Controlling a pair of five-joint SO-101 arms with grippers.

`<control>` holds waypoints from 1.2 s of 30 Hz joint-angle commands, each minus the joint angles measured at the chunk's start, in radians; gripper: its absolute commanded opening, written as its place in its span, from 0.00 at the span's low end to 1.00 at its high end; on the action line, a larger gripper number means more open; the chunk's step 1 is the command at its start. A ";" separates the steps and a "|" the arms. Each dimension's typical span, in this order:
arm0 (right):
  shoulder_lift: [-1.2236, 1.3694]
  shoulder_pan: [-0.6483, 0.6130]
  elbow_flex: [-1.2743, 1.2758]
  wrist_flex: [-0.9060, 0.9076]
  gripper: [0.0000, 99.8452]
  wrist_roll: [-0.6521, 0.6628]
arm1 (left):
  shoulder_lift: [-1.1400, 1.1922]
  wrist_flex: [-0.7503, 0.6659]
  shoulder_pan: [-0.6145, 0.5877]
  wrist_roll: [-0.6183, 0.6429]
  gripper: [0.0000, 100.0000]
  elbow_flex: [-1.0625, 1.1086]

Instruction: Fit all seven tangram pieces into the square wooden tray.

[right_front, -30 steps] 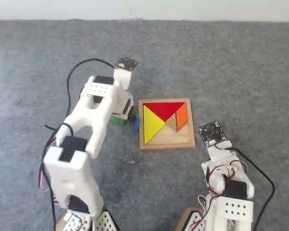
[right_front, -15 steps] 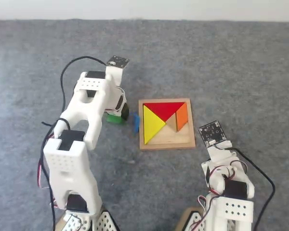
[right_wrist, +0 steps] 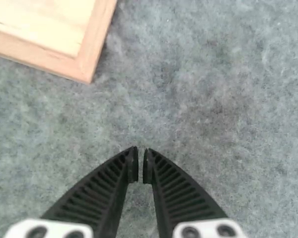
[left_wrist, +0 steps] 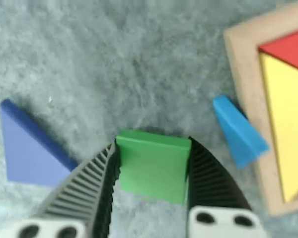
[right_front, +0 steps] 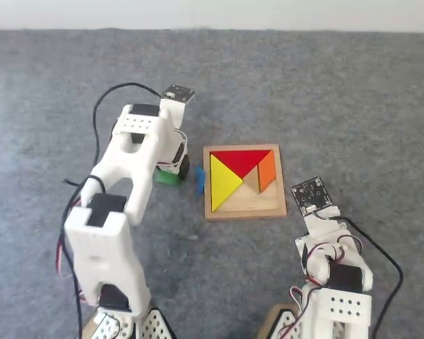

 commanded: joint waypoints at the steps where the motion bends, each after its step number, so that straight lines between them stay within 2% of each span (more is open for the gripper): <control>1: -0.010 -0.010 -0.021 -0.013 0.04 -0.006 | -0.216 0.014 0.032 0.015 0.11 0.076; 7: -0.010 -0.010 -0.021 -0.013 0.04 -0.005 | -0.460 0.014 0.098 0.023 0.11 0.237; 10: -0.010 -0.010 -0.021 -0.013 0.04 -0.008 | -0.568 0.002 0.224 0.064 0.12 0.311; 13: -0.010 -0.004 -0.021 -0.013 0.04 -0.011 | -0.606 -0.081 0.370 0.068 0.12 0.372; 18: -0.010 0.002 -0.025 -0.013 0.04 -0.011 | -0.522 -0.166 0.448 0.068 0.11 0.360; 21: -0.010 0.051 -0.031 -0.016 0.04 -0.011 | -0.448 -0.213 0.480 0.038 0.11 0.331; 26: -0.010 0.062 -0.031 -0.016 0.04 -0.012 | -0.339 -0.226 0.554 0.012 0.11 0.277; 36: -0.010 0.061 -0.031 -0.016 0.04 -0.012 | -0.169 -0.226 0.552 0.009 0.13 0.145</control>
